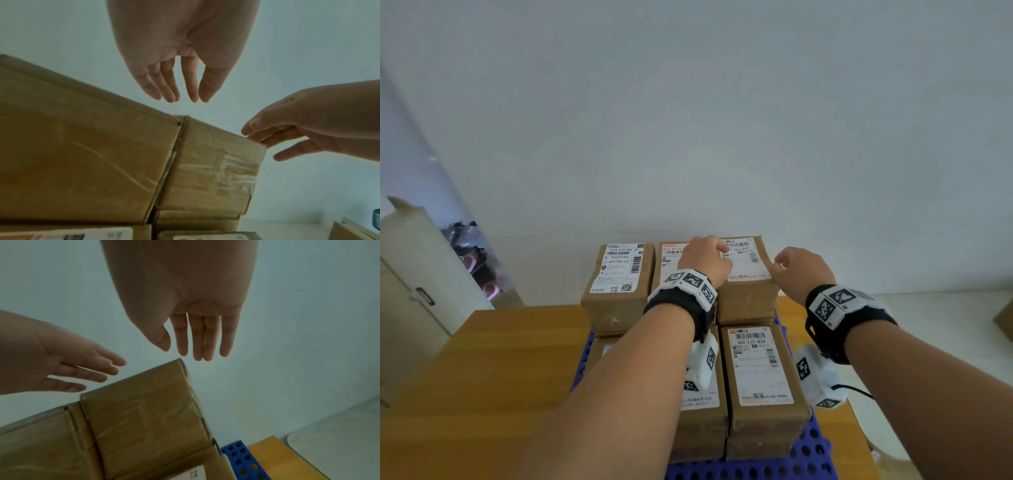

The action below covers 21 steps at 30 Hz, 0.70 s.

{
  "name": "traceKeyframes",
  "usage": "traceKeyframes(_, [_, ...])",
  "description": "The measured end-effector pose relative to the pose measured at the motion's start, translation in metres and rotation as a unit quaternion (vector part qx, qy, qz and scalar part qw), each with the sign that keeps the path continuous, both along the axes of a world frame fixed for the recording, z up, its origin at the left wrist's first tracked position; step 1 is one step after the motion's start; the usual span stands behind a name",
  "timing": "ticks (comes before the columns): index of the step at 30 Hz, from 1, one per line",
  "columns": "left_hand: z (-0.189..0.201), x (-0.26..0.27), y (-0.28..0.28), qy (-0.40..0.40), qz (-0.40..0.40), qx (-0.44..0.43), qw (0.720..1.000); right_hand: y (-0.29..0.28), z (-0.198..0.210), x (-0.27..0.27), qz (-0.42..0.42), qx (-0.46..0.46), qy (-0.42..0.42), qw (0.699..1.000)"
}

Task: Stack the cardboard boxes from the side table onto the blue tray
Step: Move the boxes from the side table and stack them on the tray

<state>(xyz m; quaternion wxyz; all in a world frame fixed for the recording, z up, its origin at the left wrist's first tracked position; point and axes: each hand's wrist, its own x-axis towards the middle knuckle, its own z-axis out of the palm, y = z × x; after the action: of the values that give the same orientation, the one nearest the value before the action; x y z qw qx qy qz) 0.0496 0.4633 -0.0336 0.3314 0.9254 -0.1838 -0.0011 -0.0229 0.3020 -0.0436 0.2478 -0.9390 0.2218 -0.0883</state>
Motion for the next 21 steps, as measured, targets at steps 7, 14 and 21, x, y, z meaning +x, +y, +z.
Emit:
traceKeyframes(7, [0.002, -0.025, -0.027, -0.017, -0.041, -0.059, 0.997, -0.008, -0.008, -0.036, -0.029, -0.006, -0.014, 0.999])
traceKeyframes(14, [0.004, -0.055, -0.082, -0.011, -0.099, -0.041, 0.994, -0.043, -0.003, -0.069, -0.081, -0.001, -0.012, 0.997])
traceKeyframes(21, [-0.007, -0.093, -0.145, 0.022, -0.139, -0.014, 0.99, -0.098, -0.009, -0.116, -0.122, 0.027, -0.015, 0.992])
